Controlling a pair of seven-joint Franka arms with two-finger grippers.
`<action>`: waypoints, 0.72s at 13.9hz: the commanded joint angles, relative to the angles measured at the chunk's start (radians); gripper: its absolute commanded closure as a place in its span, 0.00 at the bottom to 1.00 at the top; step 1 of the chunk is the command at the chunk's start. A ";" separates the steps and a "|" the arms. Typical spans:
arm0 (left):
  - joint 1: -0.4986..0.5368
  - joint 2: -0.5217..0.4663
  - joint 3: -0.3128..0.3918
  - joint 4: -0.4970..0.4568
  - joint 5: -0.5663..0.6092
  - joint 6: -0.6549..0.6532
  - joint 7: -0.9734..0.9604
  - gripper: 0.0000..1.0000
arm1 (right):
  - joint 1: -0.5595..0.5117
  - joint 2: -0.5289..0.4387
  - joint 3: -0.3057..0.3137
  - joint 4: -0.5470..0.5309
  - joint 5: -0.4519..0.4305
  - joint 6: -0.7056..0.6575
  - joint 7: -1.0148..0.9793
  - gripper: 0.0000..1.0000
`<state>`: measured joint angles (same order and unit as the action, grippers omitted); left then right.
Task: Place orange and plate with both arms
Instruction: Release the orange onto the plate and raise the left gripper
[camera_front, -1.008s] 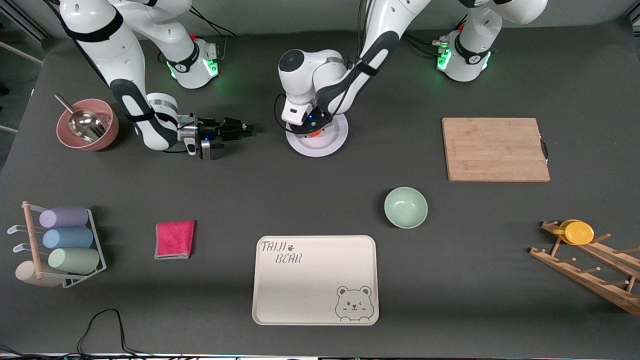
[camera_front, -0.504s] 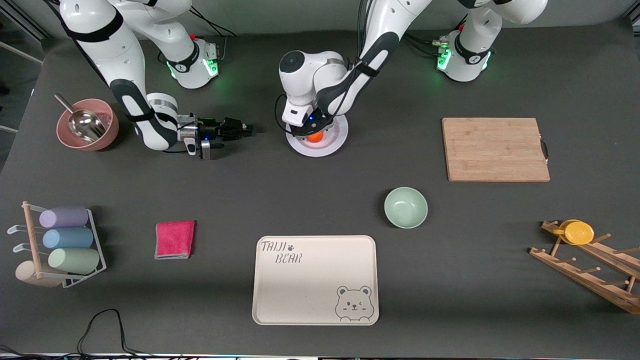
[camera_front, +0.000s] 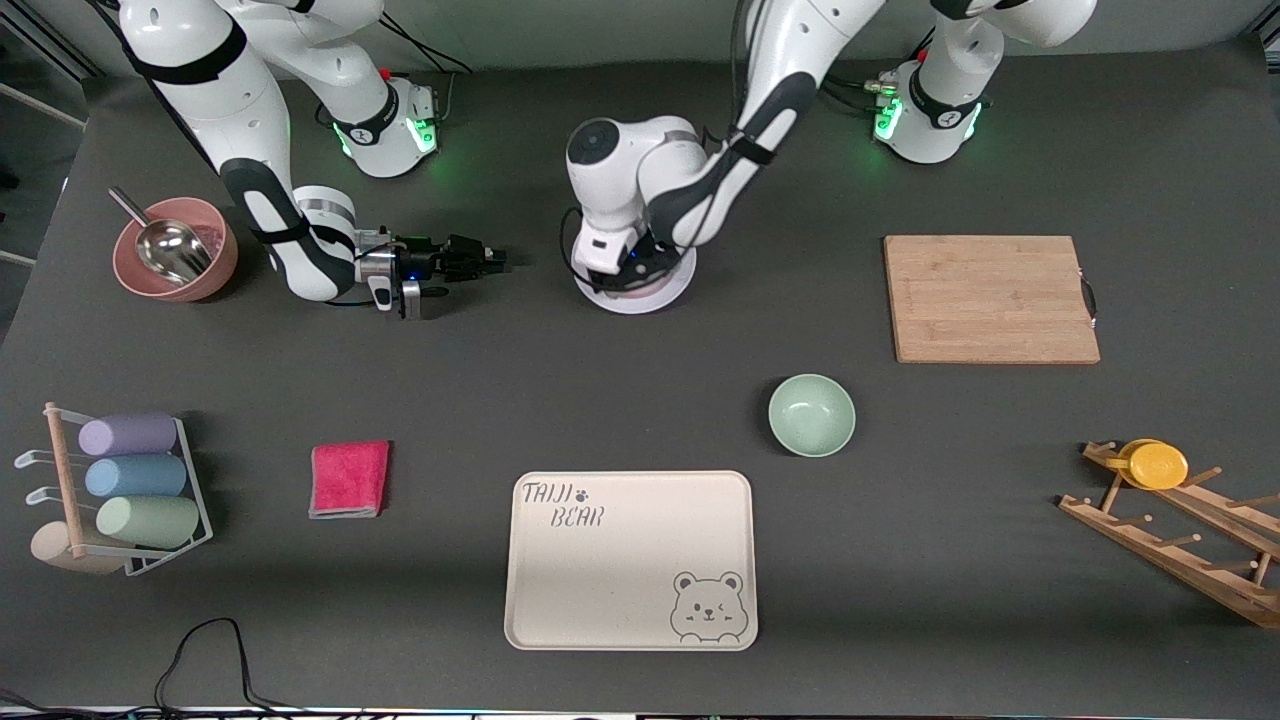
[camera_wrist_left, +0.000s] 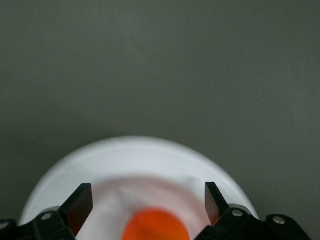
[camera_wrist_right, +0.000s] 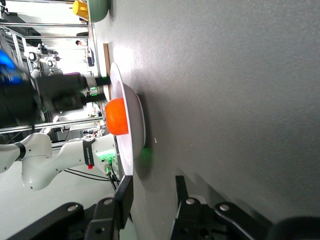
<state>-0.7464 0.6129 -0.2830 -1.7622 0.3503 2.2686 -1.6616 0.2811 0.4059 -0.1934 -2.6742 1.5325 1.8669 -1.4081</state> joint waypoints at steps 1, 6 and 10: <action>0.122 -0.112 -0.004 -0.002 -0.120 -0.096 0.191 0.00 | 0.007 0.024 0.005 0.011 0.021 -0.009 0.014 0.59; 0.384 -0.232 -0.001 0.078 -0.192 -0.262 0.448 0.00 | 0.075 0.028 0.011 0.016 0.127 -0.011 0.020 0.59; 0.512 -0.304 0.077 0.121 -0.231 -0.375 0.672 0.00 | 0.173 0.050 0.020 0.042 0.262 -0.011 0.020 0.59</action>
<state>-0.2354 0.3333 -0.2338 -1.6530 0.1410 1.9338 -1.0431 0.4204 0.4301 -0.1738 -2.6566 1.7494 1.8631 -1.4078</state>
